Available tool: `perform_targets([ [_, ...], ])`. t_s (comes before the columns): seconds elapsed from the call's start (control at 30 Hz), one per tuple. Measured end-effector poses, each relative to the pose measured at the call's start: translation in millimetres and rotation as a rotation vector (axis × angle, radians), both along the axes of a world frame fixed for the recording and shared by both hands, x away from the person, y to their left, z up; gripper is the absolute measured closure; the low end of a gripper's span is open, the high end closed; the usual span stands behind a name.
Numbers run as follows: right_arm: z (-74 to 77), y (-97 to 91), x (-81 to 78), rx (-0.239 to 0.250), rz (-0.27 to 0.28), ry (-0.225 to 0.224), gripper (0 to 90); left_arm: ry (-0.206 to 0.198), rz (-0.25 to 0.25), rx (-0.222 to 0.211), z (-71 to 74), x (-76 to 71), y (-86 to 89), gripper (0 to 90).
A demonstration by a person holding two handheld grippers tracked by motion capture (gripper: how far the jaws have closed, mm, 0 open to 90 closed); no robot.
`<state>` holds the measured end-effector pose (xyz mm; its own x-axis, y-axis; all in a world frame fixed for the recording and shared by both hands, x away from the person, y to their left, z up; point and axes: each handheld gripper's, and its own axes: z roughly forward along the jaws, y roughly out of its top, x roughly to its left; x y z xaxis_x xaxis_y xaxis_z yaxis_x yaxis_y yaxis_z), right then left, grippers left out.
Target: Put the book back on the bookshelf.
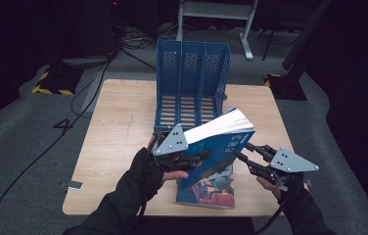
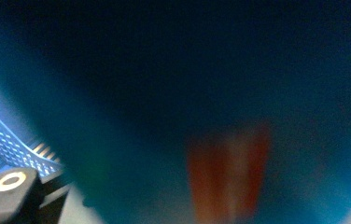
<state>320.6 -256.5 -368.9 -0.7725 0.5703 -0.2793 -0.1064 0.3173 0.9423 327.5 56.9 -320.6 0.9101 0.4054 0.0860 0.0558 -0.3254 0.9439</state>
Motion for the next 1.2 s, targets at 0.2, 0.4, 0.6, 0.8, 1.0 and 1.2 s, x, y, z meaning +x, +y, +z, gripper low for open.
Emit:
perform_targets([
  [0.2, -0.5, 0.6, 0.1, -0.007, -0.009, 0.008, 56.9, 0.001, 0.011, 0.002, 3.6, 0.9, -0.7, 54.3],
  [0.4, -4.9, -12.6, 2.0, -0.023, -0.043, 0.036, 45.7, 0.037, -0.004, -0.015, 5.7, 5.2, 1.7, 57.6],
  [0.6, -29.1, -41.9, 15.2, -0.095, -0.098, 0.169, 36.1, 0.056, -0.008, -0.023, 7.2, 8.3, 1.4, 59.3],
  [0.8, -67.4, -67.7, 33.6, -0.174, -0.210, 0.299, 33.3, 0.057, -0.016, -0.031, 7.2, 8.7, 1.6, 59.9],
  [1.0, -94.5, -85.4, 48.3, -0.157, -0.274, 0.417, 32.9, 0.058, -0.032, -0.069, 3.7, 10.8, 5.9, 59.5],
  [1.2, -97.9, -80.1, 48.8, -0.181, -0.269, 0.417, 33.0, 0.033, -0.067, -0.084, 1.6, 7.4, 7.3, 58.6],
])
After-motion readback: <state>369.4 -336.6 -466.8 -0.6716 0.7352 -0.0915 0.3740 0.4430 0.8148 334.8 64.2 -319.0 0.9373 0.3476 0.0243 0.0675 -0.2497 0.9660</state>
